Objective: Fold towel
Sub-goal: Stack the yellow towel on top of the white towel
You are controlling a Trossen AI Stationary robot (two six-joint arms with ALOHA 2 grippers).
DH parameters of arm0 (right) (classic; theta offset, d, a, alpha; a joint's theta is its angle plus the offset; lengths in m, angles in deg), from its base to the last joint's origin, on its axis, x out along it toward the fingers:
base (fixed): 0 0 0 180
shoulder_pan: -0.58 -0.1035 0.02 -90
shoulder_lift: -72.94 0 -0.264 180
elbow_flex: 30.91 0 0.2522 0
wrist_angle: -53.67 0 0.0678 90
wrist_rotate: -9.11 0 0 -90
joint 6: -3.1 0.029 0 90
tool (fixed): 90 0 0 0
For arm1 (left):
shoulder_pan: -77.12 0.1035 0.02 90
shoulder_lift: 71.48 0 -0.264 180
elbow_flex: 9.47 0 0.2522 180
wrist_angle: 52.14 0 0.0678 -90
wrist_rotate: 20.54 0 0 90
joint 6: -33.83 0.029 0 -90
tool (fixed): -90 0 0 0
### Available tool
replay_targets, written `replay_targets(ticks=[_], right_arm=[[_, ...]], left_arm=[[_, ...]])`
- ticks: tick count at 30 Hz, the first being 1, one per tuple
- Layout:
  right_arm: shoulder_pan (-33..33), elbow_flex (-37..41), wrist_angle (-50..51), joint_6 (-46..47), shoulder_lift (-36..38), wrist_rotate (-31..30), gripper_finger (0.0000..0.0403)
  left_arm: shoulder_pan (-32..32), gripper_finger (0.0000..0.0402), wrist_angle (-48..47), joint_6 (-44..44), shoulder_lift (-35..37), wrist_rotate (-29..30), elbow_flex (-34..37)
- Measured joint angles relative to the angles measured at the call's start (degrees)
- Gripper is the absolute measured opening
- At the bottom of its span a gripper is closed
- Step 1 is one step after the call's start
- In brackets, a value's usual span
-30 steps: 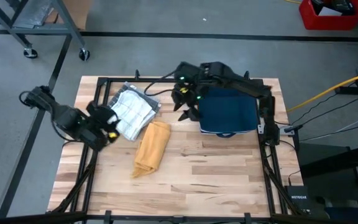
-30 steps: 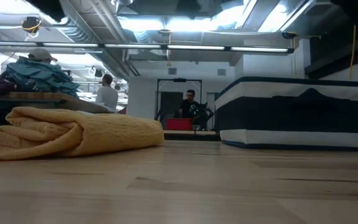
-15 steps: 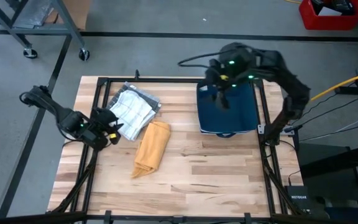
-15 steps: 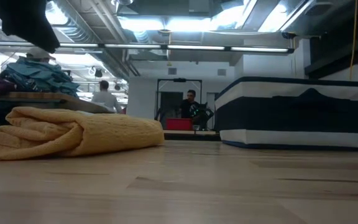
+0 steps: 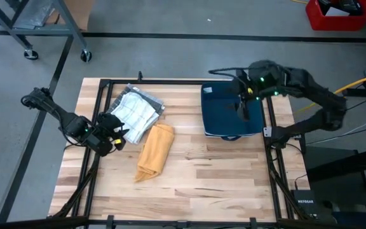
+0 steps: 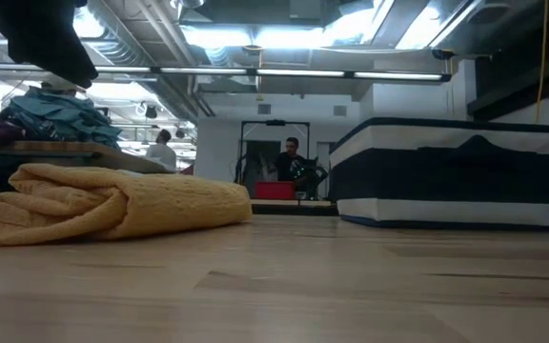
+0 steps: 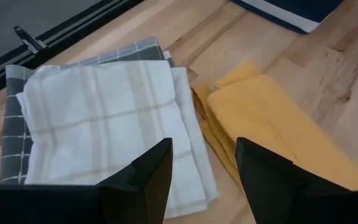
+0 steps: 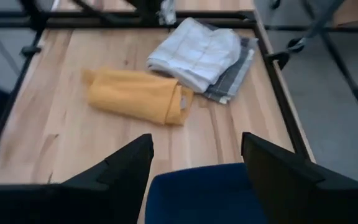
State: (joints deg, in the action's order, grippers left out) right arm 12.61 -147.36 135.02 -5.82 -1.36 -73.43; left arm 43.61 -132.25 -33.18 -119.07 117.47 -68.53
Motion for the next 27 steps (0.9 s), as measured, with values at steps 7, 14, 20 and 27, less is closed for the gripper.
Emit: replay_targets(ticks=[7, 14, 20, 27], right_arm=[[0.0, 30.7, -25.9, 7.7, 15.6, -4.5, 0.0255], [0.0, 50.8, -46.1, 20.8, 17.5, 0.7, 0.0255], [-0.1, 58.9, -61.0, 28.3, 10.3, 2.5, 0.0255], [-0.1, 59.3, -73.9, 42.0, -1.7, 6.5, 0.0255]], left_arm=[[0.0, 0.0169, 0.0, -3.0, 0.0, 0.0, 0.0], [0.0, 0.0169, 0.1, -10.9, 0.0, 0.0, 0.0], [0.0, 0.0169, 2.2, -14.7, -0.5, 0.0, 0.0], [0.0, 0.0169, 6.3, -15.9, -3.8, -0.9, 0.0]])
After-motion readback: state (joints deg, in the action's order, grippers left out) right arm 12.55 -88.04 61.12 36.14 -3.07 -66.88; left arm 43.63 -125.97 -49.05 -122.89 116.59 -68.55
